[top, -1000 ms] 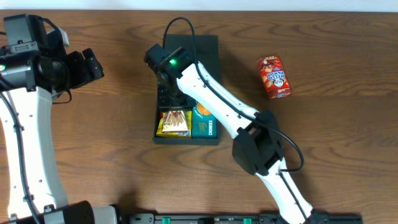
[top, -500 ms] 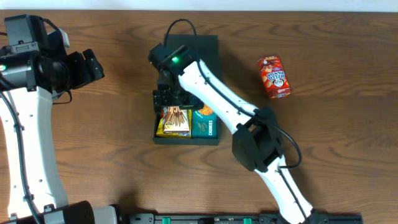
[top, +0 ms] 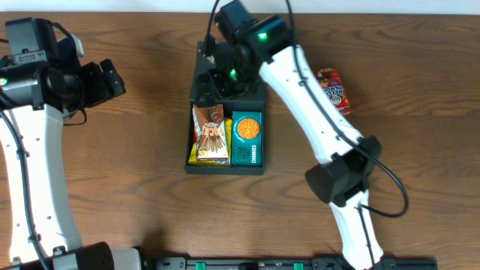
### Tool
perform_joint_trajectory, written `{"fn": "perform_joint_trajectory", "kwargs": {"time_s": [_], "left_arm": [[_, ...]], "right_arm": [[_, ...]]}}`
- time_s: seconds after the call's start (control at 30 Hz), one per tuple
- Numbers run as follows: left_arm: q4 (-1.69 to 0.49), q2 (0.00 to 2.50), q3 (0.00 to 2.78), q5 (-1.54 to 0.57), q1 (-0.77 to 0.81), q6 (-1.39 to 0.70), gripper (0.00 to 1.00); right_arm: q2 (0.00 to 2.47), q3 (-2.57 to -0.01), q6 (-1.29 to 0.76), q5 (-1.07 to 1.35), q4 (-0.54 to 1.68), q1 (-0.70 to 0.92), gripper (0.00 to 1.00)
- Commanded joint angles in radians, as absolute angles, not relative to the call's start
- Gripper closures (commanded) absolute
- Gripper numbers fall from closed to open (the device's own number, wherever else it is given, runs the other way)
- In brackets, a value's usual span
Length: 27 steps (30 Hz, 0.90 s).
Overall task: Pack container
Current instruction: 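Carry the Pocky box into the black box and lower it, then press the Pocky box flat on the yellow bag and release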
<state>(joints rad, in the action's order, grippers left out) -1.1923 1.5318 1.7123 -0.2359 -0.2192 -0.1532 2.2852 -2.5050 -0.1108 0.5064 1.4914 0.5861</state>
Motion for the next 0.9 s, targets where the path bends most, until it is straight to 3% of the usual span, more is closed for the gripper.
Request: {"fn": "perform_joint_trajectory", "kwargs": {"time_s": [0.0, 0.13, 0.37, 0.47, 0.63, 0.87], "left_arm": [[-1.193, 1.537, 1.703, -0.229, -0.222, -0.154, 0.05], [-1.198, 1.537, 1.703, -0.226, -0.222, -0.153, 0.05], [-1.200, 1.537, 1.703, -0.217, -0.222, -0.153, 0.05], [-1.199, 1.537, 1.703, -0.218, -0.222, -0.154, 0.05], [-1.201, 1.537, 1.703, -0.218, -0.222, -0.154, 0.05], [-1.208, 1.537, 1.703, -0.218, -0.222, -0.154, 0.05]], "right_arm": [[2.276, -2.481, 0.169, 0.717, 1.491, 0.569, 0.99], [2.278, -2.329, 0.402, 0.969, 1.471, 0.570, 0.98], [2.278, -2.026, 0.543, 1.159, 1.345, 0.551, 0.98], [2.278, -1.916, 0.479, 1.168, 1.193, 0.550, 0.98], [2.278, -1.765, 0.190, 1.055, 0.876, 0.554, 0.98], [2.278, -1.705, 0.055, 0.850, 0.751, 0.566, 0.98]]}}
